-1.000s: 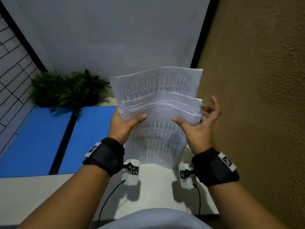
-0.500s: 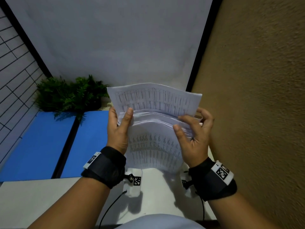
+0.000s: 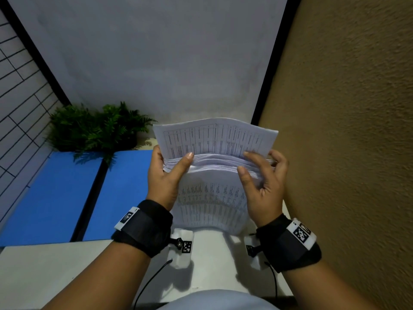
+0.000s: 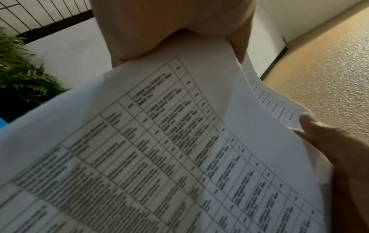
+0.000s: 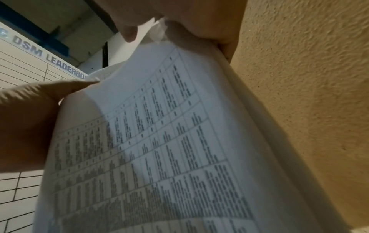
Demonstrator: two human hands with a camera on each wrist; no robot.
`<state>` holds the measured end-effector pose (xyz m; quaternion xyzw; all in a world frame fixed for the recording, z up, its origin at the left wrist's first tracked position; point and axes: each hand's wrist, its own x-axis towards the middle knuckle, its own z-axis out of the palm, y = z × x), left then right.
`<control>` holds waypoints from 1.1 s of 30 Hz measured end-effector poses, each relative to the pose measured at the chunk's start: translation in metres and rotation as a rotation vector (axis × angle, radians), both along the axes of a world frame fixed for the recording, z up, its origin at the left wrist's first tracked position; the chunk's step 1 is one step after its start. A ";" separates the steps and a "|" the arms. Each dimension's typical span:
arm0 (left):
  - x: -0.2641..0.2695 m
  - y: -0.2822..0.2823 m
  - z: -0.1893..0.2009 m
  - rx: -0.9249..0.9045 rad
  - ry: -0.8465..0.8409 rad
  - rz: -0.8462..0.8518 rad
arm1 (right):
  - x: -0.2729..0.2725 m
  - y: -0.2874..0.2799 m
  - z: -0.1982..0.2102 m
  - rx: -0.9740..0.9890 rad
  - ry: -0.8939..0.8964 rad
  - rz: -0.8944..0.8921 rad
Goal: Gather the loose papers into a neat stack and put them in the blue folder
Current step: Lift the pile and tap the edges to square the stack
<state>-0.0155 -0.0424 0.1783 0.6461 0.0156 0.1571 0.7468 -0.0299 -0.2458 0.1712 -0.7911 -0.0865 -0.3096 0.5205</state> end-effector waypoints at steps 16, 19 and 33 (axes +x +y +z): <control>-0.001 0.001 0.006 -0.026 0.048 0.017 | 0.000 0.012 0.016 0.318 0.134 0.068; 0.001 0.003 0.006 -0.038 0.037 0.026 | -0.001 0.010 0.021 0.169 0.036 -0.026; 0.015 0.004 0.002 0.059 0.052 0.129 | 0.005 0.006 0.009 -0.151 0.082 -0.104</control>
